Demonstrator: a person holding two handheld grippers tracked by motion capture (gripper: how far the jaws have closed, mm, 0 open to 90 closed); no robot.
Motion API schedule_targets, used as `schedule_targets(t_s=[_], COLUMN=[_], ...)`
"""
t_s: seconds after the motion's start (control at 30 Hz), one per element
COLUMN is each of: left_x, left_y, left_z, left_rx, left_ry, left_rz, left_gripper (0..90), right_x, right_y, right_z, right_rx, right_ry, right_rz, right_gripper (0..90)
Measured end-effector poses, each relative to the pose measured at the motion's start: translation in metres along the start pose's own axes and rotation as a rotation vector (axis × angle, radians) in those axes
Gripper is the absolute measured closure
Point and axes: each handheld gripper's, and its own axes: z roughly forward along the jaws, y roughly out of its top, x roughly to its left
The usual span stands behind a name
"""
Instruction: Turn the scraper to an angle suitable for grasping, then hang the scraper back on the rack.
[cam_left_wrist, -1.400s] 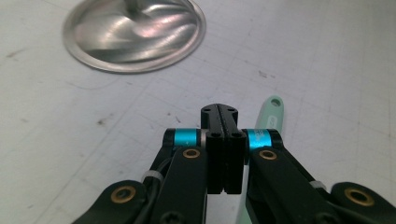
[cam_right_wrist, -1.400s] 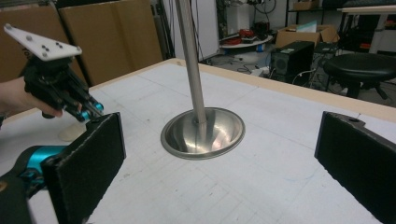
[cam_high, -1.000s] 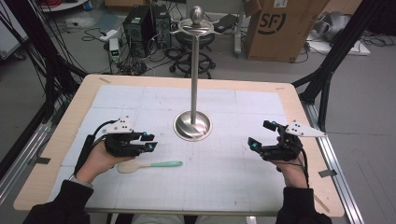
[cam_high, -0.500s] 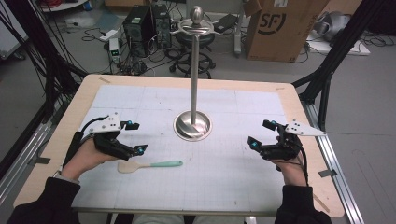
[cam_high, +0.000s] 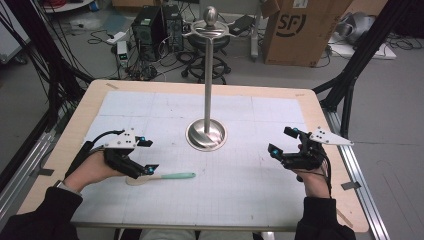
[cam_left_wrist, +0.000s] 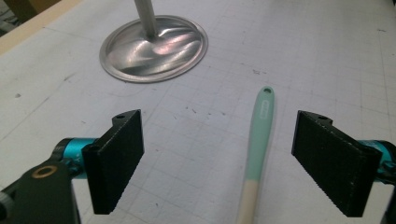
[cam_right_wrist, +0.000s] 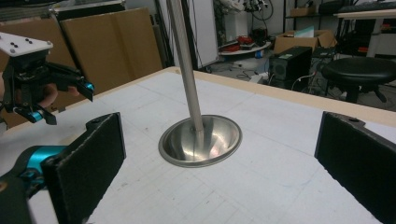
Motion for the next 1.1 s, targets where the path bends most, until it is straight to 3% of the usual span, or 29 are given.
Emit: schedule_targets(t_s=[0.17,0.27,0.33,0.37,0.4,0.53,0.6,0.83,1.1], left_x=[0.005,0.008,0.007,0.007,0.007,0.008,0.007,0.005,0.003], left_y=[0.003,0.005,0.006,0.007,0.007,0.005,0.003,0.004,0.001], left_z=[0.000,0.004,0.009,0.011,0.014,0.024,0.029,0.040,0.048], left_rx=[0.056,0.144,0.209,0.234,0.246,0.307,0.327,0.419,0.522], left_ry=[-0.011,-0.090,-0.091,-0.099,-0.117,-0.159,-0.159,-0.179,-0.200], left_rz=[0.000,-0.034,0.020,0.029,0.016,0.030,0.023,0.059,0.069], left_gripper=[18.0,20.4,20.5,20.9,20.9,21.1,21.2,23.6,41.8], right_x=[0.001,0.003,0.002,0.002,0.002,0.005,0.006,0.009,0.011], right_y=[0.002,0.002,0.001,0.000,0.000,-0.001,-0.001,-0.002,-0.003], right_z=[0.001,0.004,0.005,0.006,0.006,0.007,0.007,0.005,0.009], right_rx=[-0.008,0.009,0.010,0.012,0.015,0.026,0.037,0.051,0.076], right_ry=[0.004,0.020,0.021,0.020,0.020,0.028,0.033,0.041,0.064], right_rz=[-0.008,-0.007,-0.009,-0.007,-0.009,-0.017,-0.022,-0.029,-0.032], right_gripper=[0.7,0.7,0.7,0.7,0.7,0.7,0.7,0.7,0.7])
